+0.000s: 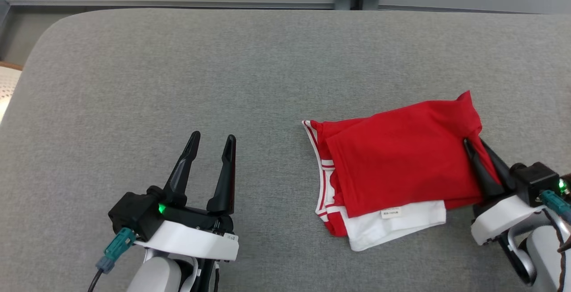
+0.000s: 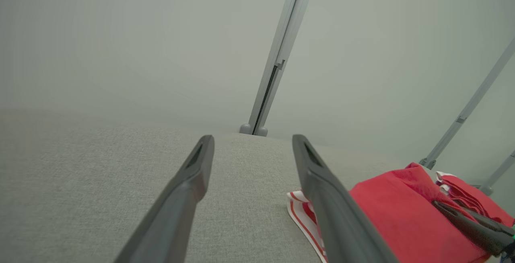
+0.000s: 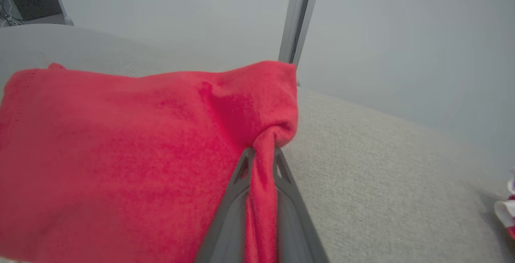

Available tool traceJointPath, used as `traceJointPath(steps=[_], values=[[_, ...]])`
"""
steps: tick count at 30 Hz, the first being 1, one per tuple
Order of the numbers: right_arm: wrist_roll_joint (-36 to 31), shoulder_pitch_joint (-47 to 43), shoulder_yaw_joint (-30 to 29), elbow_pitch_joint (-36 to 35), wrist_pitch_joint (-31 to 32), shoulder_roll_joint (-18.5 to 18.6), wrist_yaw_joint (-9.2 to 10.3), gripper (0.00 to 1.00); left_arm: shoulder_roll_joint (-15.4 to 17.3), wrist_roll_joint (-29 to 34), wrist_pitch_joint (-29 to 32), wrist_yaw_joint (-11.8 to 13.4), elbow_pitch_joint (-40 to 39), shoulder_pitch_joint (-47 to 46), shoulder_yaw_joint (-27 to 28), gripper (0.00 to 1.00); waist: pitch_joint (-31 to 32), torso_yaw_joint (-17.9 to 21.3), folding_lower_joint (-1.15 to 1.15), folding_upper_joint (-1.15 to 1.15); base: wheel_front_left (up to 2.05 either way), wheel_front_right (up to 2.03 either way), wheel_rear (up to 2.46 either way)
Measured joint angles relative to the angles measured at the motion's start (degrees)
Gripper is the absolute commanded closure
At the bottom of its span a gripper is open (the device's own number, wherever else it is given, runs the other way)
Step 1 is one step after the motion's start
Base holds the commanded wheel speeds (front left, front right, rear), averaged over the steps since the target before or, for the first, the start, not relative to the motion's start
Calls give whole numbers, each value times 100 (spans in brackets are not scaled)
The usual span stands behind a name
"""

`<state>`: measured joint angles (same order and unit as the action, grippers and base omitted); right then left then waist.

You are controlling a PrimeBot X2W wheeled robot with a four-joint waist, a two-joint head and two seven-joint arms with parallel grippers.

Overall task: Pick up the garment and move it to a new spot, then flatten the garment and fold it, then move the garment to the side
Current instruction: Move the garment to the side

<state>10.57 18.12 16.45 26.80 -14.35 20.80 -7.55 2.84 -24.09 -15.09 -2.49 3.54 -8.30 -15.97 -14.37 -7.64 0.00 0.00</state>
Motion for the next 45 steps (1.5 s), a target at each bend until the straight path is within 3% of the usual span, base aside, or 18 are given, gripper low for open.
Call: traceJointPath(steps=[6, 15, 20, 32, 37, 41, 42, 43, 45], values=[[-241, 356, 254, -366, -32, 731, 0, 100, -2, 96, 0, -34, 49, -117, -64, 0, -34, 373, 0, 0, 0, 0, 0], [14, 1148, 571, -370, -52, 2119, 0, 100, -8, 510, 0, -126, 124, -665, -80, 0, -369, 1055, 0, 0, 0, 0, 0], [233, 1645, 559, -111, -60, 2495, 0, 100, -4, 1122, 1, -172, 77, -1049, -57, 0, -769, 1335, 0, 0, 0, 0, 0], [495, 2477, -15, 1099, -75, 2579, 0, 100, -9, 1510, 0, -144, -185, -1708, -164, 0, -1724, 1766, 0, 0, 0, 0, 0], [479, 2683, -208, 1581, -77, 2471, 0, 100, -5, 1550, 0, -149, -165, -1742, -152, 0, -1976, 1791, 0, 0, 0, 0, 0], [898, 2760, -232, 2083, -76, 2290, 0, 100, -4, 1551, 0, -149, -154, -1769, -186, 0, -2082, 1750, 0, 0, 0, 0, 0], [922, 2794, -215, 2151, -76, 2292, 0, 66, -4, 1549, 0, -149, -149, -1769, -199, 0, -2090, 1736, 0, 0, 0, 0, 0], [975, 2835, -212, 2214, -76, 2295, 0, 0, -4, 1543, 0, -149, -141, -1769, -215, 0, -2091, 1723, 0, 0, 0, 0, 0], [1239, 2873, -122, 2408, -68, 2230, 0, 0, -5, 1518, 0, -148, -107, -1768, -238, 0, -2059, 1701, 0, 0, 0, 0, 0]])
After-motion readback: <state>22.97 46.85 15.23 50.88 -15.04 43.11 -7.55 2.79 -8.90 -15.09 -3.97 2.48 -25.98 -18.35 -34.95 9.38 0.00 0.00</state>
